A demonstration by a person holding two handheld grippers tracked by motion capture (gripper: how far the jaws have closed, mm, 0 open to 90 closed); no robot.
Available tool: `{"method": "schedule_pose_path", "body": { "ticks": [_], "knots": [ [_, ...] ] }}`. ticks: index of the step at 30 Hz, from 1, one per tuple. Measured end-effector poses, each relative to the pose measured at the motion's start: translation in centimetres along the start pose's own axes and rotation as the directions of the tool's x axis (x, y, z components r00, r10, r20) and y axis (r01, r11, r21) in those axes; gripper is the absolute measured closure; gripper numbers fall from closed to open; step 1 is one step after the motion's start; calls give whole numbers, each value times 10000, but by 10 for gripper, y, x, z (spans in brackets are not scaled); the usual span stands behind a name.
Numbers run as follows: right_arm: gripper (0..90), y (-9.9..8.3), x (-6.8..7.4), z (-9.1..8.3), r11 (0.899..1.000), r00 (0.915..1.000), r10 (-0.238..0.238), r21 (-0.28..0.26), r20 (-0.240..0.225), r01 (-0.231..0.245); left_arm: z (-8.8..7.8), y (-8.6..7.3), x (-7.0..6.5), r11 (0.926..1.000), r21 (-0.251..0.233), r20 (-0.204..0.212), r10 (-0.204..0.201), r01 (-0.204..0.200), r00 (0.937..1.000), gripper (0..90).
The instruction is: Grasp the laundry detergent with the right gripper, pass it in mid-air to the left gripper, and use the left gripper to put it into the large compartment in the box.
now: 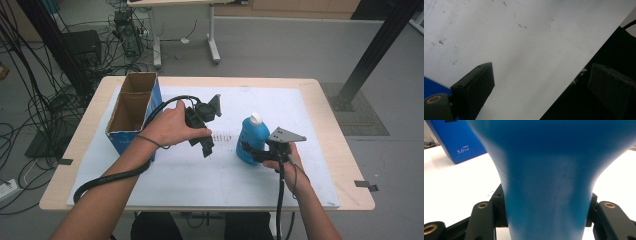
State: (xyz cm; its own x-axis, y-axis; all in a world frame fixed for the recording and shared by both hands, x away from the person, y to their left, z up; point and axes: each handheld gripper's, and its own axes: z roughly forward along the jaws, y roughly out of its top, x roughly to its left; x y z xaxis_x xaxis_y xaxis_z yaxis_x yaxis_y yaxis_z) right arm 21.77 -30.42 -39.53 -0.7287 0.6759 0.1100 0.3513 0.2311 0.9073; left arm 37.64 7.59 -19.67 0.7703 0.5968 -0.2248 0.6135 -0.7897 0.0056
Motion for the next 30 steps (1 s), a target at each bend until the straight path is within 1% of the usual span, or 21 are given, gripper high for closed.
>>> {"method": "schedule_pose_path", "body": {
  "ticks": [30],
  "knots": [
    [432,-2,0,0,10000,10000,-62,-71,3,62,1,2,-5,10000,64,-60,36,-35,10000,69]
  ]
}}
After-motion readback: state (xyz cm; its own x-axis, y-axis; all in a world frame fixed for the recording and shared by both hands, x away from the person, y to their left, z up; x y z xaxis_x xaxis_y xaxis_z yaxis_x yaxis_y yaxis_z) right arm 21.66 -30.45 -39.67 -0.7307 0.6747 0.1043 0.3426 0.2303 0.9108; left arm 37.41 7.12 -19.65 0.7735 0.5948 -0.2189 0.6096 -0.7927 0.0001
